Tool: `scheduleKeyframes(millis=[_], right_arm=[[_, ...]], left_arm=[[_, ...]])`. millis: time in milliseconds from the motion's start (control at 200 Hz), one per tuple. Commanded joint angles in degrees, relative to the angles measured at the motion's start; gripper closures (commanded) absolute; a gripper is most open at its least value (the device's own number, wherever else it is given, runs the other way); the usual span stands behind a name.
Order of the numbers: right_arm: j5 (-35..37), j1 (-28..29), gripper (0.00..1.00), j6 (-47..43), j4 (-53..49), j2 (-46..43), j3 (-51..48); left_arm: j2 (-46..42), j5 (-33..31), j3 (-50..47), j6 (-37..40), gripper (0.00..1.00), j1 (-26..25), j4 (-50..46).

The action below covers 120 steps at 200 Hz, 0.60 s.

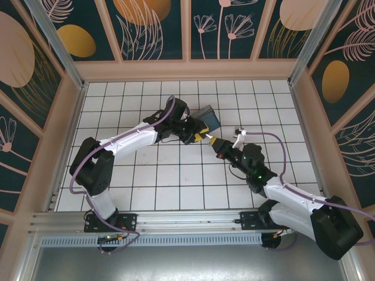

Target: Unlock a padlock with a key

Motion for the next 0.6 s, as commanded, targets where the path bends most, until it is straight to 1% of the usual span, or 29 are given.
scheduleKeyframes(millis=[0,215,435,596], right_arm=[[1.05,0.20,1.00,-1.52,1.48,0.13,1.25],[2.06,-0.19,1.00,-0.77,1.80,0.34,0.31],[-0.16,-0.39,1.00,-0.60,2.82,4.56,1.93],[-0.48,-0.44,1.00,-0.75,4.08,5.23,2.38]], left_arm=[[-2.68,1.24,-0.28,-1.35,0.72,0.84,4.74],[-4.22,1.48,-1.33,-2.07,0.73,1.28,5.95],[-3.90,1.71,-1.47,-2.27,0.72,1.39,6.91],[-3.95,2.00,-1.45,-2.36,0.72,1.43,7.34]])
